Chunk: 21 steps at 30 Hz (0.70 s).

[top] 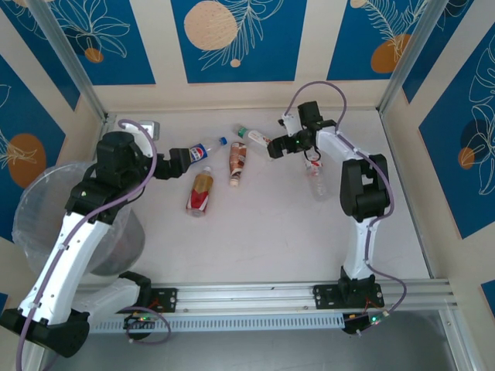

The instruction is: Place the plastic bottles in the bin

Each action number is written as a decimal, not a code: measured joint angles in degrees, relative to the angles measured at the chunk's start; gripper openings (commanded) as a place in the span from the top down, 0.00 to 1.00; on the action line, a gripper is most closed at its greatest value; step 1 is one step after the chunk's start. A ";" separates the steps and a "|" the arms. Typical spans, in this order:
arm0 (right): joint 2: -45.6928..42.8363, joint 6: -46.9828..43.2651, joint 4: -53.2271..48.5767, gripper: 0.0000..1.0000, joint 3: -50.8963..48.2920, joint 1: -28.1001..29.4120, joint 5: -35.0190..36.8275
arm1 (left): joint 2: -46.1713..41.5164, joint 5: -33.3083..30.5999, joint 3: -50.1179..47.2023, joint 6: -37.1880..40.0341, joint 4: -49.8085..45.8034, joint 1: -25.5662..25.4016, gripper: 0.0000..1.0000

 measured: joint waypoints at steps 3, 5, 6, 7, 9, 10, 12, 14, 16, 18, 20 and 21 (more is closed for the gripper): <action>3.93 -2.25 -2.86 0.02 6.08 0.26 -0.87 | 0.28 1.03 -0.48 -0.02 0.52 -0.02 0.01; 6.73 -3.45 -4.72 0.02 10.38 0.59 -1.31 | 0.79 1.70 -0.70 -0.04 0.87 -0.02 0.01; 7.74 -3.82 -5.22 0.02 11.76 0.72 -1.38 | 1.09 2.01 -0.74 -0.07 0.92 -0.02 0.01; 9.05 -4.31 -6.08 0.02 13.55 0.90 -1.57 | 1.36 2.29 -0.81 -0.09 1.01 -0.02 0.01; 10.99 -5.07 -7.43 0.02 15.85 1.22 -1.73 | 1.79 2.95 -0.96 -0.17 1.27 -0.02 0.01; 11.89 -5.27 -8.17 0.02 16.79 1.40 -1.77 | 1.92 3.26 -0.96 -0.20 1.33 -0.02 0.01; 13.60 -5.77 -9.60 0.03 18.45 1.81 -1.86 | 2.08 3.98 -0.98 -0.20 1.49 -0.02 0.01; 14.93 -6.14 -10.67 0.03 19.61 2.27 -1.66 | 2.27 4.59 -0.98 -0.20 1.75 -0.04 0.01; 16.15 -6.12 -11.32 0.04 20.52 2.80 -0.92 | 2.40 5.16 -1.01 -0.22 1.92 -0.04 0.01; 17.25 -6.14 -11.74 0.06 21.44 3.32 0.02 | 2.56 5.68 -1.01 -0.22 2.25 -0.04 0.01; 17.75 -6.16 -11.98 0.11 21.62 3.74 0.96 | 2.64 5.97 -1.14 -0.22 2.62 -0.04 0.01; 17.79 -6.23 -12.04 0.14 21.62 3.91 1.31 | 2.64 5.97 -1.25 -0.22 2.82 -0.04 0.01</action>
